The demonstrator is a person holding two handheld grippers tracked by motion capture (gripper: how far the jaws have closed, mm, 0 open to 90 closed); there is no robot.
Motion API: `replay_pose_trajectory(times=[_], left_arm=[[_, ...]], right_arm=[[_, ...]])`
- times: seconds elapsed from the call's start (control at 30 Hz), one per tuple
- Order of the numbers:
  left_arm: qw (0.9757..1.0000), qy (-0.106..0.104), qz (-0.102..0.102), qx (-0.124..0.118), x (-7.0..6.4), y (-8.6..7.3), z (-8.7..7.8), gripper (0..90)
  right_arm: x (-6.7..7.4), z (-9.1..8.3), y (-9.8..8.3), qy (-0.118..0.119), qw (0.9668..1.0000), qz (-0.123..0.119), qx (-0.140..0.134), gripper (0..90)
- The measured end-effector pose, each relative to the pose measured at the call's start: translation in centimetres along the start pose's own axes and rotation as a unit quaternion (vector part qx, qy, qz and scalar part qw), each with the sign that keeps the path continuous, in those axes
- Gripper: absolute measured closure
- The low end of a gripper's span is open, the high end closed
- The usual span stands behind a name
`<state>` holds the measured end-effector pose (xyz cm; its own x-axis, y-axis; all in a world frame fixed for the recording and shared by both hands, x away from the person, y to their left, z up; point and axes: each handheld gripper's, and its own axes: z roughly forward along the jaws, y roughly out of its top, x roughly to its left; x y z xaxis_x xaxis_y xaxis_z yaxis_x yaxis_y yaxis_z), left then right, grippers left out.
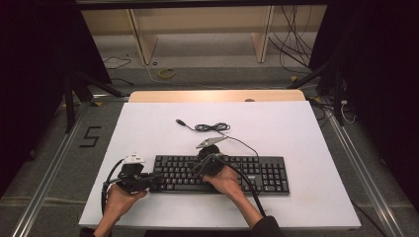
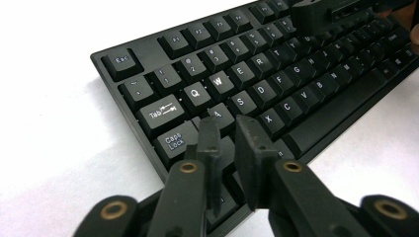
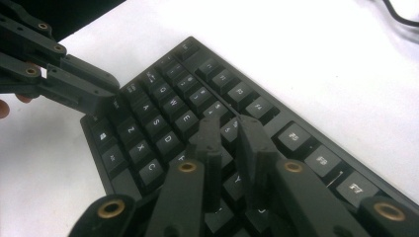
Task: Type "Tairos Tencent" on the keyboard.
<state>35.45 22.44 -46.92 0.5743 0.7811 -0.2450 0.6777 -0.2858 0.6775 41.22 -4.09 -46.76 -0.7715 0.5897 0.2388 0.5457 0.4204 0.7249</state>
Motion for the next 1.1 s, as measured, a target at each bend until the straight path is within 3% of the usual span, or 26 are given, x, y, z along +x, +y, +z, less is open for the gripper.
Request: replay_pose_trajectory(times=[0.53,0.77,1.1], left_arm=[[0.9997,-0.017,-0.003,-0.018,-0.4,0.5,0.1,56.6],[0.9994,-0.014,-0.003,-0.030,-0.5,0.8,0.3,45.2],[0.9991,-0.010,-0.004,-0.042,-0.5,1.6,0.7,36.0]], right_arm=[[-0.1,-1.7,-0.2,0.007,0.9997,0.000,-0.025,63.2],[-0.1,-2.4,-0.5,0.006,0.9995,0.005,-0.030,53.5],[0.3,-3.4,-1.2,0.008,0.9993,0.005,-0.035,43.7]])
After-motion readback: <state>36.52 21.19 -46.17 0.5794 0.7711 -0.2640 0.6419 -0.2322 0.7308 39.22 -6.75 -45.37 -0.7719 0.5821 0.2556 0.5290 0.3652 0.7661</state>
